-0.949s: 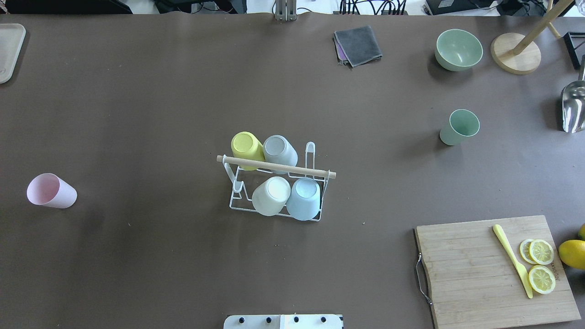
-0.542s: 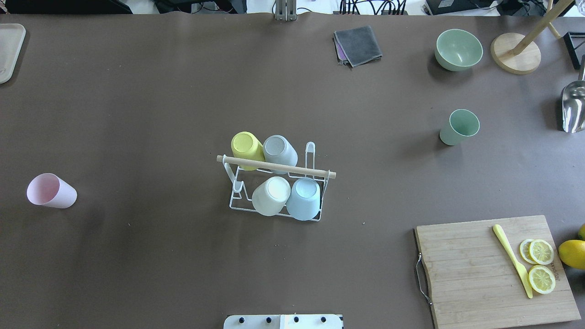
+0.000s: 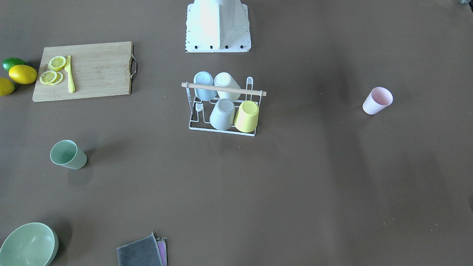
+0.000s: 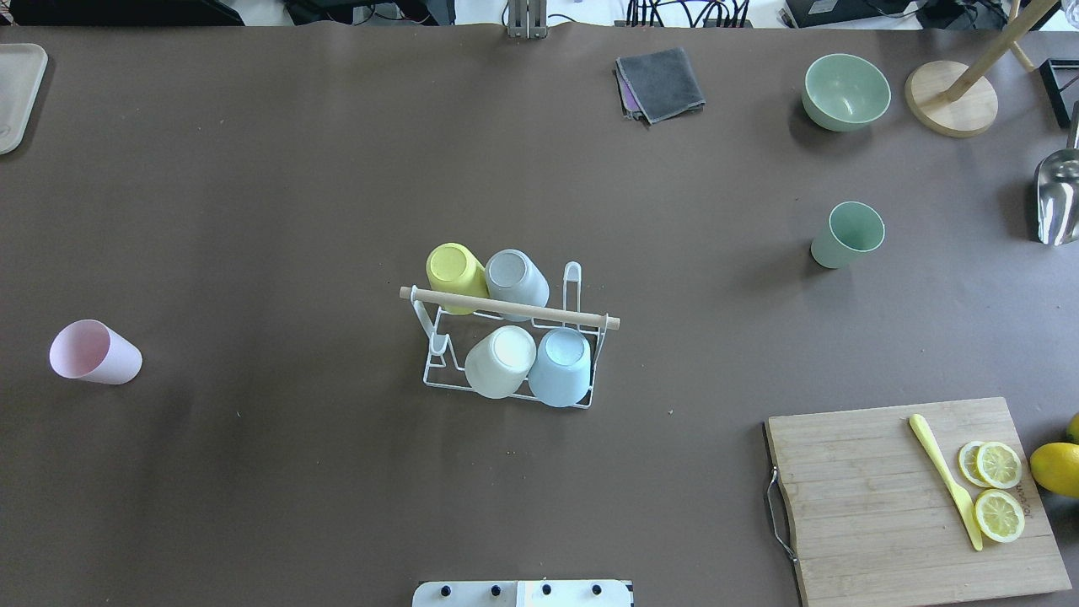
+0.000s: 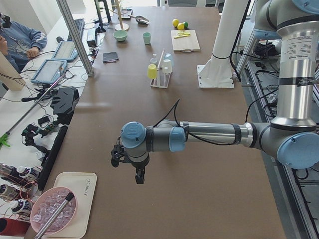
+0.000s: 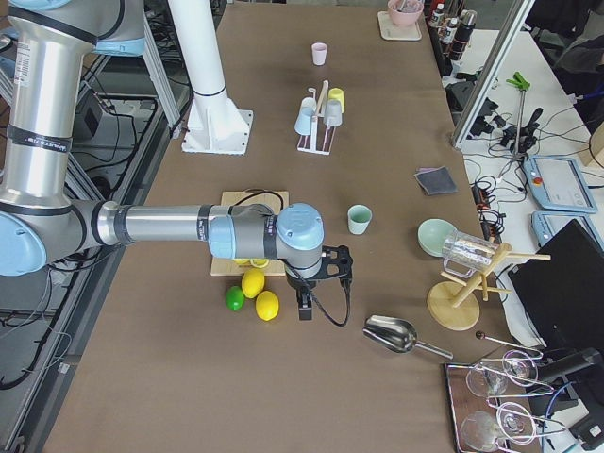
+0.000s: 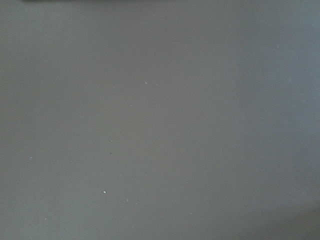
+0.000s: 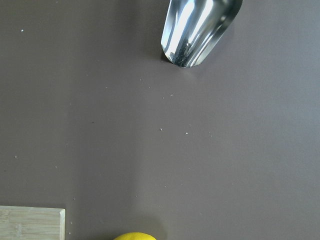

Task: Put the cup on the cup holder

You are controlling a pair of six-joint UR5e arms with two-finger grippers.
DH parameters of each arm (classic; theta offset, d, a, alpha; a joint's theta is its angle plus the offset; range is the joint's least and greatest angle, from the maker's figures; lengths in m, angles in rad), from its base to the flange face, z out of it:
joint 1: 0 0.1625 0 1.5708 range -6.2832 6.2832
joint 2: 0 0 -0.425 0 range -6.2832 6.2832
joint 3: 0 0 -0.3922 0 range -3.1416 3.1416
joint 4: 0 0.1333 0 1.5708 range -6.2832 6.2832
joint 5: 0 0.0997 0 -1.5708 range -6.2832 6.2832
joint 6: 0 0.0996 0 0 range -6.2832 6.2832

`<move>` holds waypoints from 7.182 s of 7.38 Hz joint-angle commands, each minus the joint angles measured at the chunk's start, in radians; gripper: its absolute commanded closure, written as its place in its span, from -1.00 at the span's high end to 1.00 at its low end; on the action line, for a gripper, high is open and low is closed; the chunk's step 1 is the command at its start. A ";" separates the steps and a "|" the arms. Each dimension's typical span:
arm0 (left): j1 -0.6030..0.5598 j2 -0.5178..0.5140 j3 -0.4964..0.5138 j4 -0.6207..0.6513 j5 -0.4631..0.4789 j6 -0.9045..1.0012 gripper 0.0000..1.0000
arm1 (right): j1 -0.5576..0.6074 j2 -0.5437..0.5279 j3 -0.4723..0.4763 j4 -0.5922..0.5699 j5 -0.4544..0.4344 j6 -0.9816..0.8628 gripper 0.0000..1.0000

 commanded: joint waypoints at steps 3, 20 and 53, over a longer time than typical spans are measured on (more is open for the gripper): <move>0.089 -0.073 -0.006 0.018 0.010 0.001 0.99 | -0.002 0.008 0.003 0.002 -0.001 0.000 1.00; 0.644 -0.567 0.146 0.742 0.243 0.145 0.99 | -0.064 0.273 -0.081 -0.011 0.004 0.076 1.00; 0.571 -0.301 -0.052 0.288 -0.104 0.294 0.20 | -0.650 1.047 -0.842 -0.399 -0.122 -0.118 1.00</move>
